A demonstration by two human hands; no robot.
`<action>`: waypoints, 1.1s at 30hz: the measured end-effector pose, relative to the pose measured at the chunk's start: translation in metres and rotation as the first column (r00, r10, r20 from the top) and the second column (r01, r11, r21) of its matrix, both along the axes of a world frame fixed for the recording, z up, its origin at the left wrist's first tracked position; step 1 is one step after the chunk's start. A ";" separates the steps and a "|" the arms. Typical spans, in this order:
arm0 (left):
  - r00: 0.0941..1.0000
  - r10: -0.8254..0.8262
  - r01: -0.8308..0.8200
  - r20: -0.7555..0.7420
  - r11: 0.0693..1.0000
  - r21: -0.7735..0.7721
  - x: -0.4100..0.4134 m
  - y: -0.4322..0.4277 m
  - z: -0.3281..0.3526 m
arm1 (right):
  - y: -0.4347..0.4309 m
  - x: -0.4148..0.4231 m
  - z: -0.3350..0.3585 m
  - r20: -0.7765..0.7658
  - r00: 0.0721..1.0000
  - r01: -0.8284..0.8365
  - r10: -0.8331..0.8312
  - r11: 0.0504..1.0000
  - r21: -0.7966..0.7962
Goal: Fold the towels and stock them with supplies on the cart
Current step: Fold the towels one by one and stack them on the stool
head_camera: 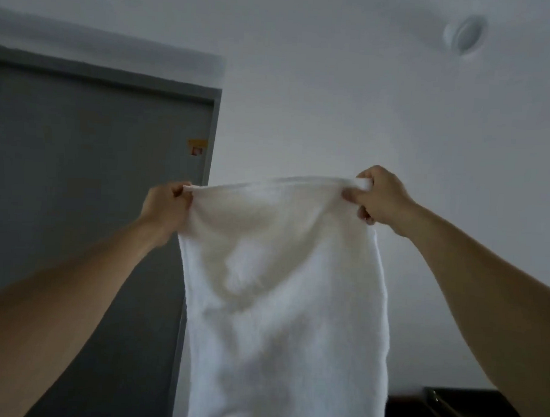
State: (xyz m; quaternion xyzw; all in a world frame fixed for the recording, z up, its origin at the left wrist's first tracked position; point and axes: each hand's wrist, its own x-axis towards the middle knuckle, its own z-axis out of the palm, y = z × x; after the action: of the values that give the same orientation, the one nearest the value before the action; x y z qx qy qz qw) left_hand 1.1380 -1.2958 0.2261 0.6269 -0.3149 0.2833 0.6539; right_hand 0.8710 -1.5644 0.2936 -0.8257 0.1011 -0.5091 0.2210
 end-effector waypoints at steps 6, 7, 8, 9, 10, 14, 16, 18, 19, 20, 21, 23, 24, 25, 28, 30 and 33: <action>0.998 -0.013 0.013 -0.056 1.000 -0.012 -0.009 -0.004 -0.003 | 0.017 -0.007 0.006 0.191 0.979 0.048 -0.067 0.994 0.101; 0.999 0.008 -0.009 -0.040 0.999 -0.040 -0.016 -0.006 -0.002 | 0.020 -0.008 0.007 0.155 0.980 0.110 -0.123 0.990 0.090; 0.999 0.045 -0.046 -0.024 0.997 -0.059 -0.022 -0.008 0.000 | 0.022 -0.009 0.009 0.080 0.980 0.178 -0.183 0.982 0.066; 0.996 0.087 -0.087 -0.003 0.994 -0.064 -0.027 -0.010 0.002 | 0.024 -0.013 0.010 0.012 0.975 0.223 -0.224 0.974 0.047; 0.994 0.112 -0.111 0.016 0.992 -0.066 -0.030 -0.011 0.003 | 0.024 -0.020 0.013 -0.037 0.969 0.247 -0.246 0.968 0.041; 0.995 0.017 -0.003 0.097 0.989 -0.146 -0.039 -0.012 0.012 | 0.024 -0.049 0.016 -0.067 0.965 0.257 -0.254 0.966 0.039; 0.979 -0.169 0.183 0.111 0.974 -0.130 -0.046 -0.012 0.015 | 0.023 -0.055 0.007 -0.097 0.975 0.211 -0.198 0.967 0.145; 0.951 -0.305 0.307 0.046 0.951 -0.045 -0.044 -0.011 0.012 | 0.021 -0.057 -0.005 -0.126 0.982 0.169 -0.140 0.950 0.263; 0.938 -0.345 0.345 -0.033 0.939 0.004 -0.040 -0.010 0.009 | 0.021 -0.057 -0.010 -0.130 0.984 0.159 -0.125 0.941 0.297; 0.914 -0.386 0.394 -0.123 0.918 0.046 -0.034 -0.009 0.006 | 0.020 -0.057 -0.014 -0.120 0.987 0.143 -0.110 0.936 0.321; 0.881 -0.427 0.450 -0.201 0.889 0.082 -0.026 -0.008 0.003 | 0.019 -0.056 -0.017 -0.089 0.993 0.105 -0.079 0.933 0.345; 0.808 -0.506 0.556 -0.302 0.824 0.107 -0.010 -0.005 -0.003 | 0.016 -0.053 -0.022 -0.010 1.000 -0.022 0.028 0.916 0.401; 0.767 -0.548 0.604 -0.333 0.792 0.088 -0.001 -0.002 -0.006 | 0.015 -0.054 -0.025 0.009 0.995 -0.092 0.097 0.898 0.431; 0.733 -0.582 0.640 -0.352 0.766 0.065 0.005 0.000 -0.010 | 0.015 -0.055 -0.028 0.003 0.984 -0.159 0.179 0.870 0.467; 0.730 -0.587 0.633 -0.350 0.774 0.022 0.014 0.004 -0.017 | 0.012 -0.063 -0.035 -0.134 0.908 -0.270 0.398 0.798 0.539; 0.784 -0.555 0.571 -0.279 0.820 -0.028 0.016 0.001 -0.014 | 0.013 -0.065 -0.030 -0.174 0.924 -0.218 0.342 0.841 0.495; 0.908 -0.402 0.383 -0.119 0.910 -0.156 0.007 -0.010 0.007 | 0.020 -0.054 -0.016 0.104 0.991 -0.110 0.080 0.937 0.332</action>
State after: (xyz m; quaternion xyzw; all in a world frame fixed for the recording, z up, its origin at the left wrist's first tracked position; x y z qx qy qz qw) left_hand 1.1449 -1.3063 0.2328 0.5262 -0.3660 0.1179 0.7584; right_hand 0.8174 -1.5439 0.2774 -0.7561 0.1368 -0.5092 0.3877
